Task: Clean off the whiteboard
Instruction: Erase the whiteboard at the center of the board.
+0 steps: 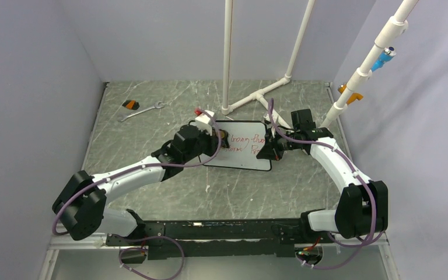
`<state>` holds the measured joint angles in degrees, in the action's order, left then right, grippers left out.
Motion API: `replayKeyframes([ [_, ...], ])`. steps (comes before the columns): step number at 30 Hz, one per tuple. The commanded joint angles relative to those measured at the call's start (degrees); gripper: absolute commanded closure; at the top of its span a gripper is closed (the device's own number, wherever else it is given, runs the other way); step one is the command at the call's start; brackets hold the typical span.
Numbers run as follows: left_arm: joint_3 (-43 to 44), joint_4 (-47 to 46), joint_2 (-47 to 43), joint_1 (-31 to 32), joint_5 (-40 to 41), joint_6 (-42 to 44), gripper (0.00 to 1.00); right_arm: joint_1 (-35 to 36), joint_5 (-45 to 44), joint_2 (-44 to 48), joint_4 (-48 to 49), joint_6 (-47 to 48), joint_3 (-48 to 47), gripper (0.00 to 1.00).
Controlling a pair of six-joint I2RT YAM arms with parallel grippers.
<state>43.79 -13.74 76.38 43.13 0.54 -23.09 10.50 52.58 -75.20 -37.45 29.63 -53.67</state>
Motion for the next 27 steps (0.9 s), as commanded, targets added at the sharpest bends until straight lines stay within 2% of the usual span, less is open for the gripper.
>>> replayKeyframes([
  [1,7.2,-2.8,1.4,4.0,-0.9,6.4,1.0,1.7,0.3,0.4,-5.0,2.7,0.7,1.0],
  [4,12.0,3.1,3.1,5.2,4.7,7.2,1.0,1.7,0.3,0.4,-5.0,2.7,0.7,1.0],
  [7,19.1,15.9,6.0,6.1,12.4,6.8,1.0,1.6,0.3,0.4,-5.1,2.7,0.7,1.0],
  [9,20.5,21.3,6.6,6.1,17.8,6.0,1.0,1.6,0.3,0.4,-5.1,2.7,0.7,1.0],
  [12,18.3,23.2,5.6,5.7,23.0,6.0,1.0,1.6,0.3,0.5,-5.1,2.7,0.7,1.0],
  [17,15.8,25.5,4.8,4.0,25.0,6.3,1.0,1.6,0.4,0.4,-5.2,2.7,0.7,1.0],
  [20,13.0,23.0,3.5,2.2,21.7,6.6,1.0,1.6,0.3,0.5,-5.1,2.7,0.8,1.0],
  [22,10.1,19.2,1.9,0.0,15.4,6.6,1.0,1.6,0.3,0.5,-5.1,2.7,0.8,1.0],
  [24,5.5,11.3,-0.4,-4.5,3.2,4.1,1.0,1.6,0.3,0.6,-5.1,2.7,0.8,1.0],
  [27,-3.6,-6.2,-3.5,-11.1,-15.1,-3.3,1.0,1.5,0.4,0.8,-5.1,2.7,0.8,1.0],
])
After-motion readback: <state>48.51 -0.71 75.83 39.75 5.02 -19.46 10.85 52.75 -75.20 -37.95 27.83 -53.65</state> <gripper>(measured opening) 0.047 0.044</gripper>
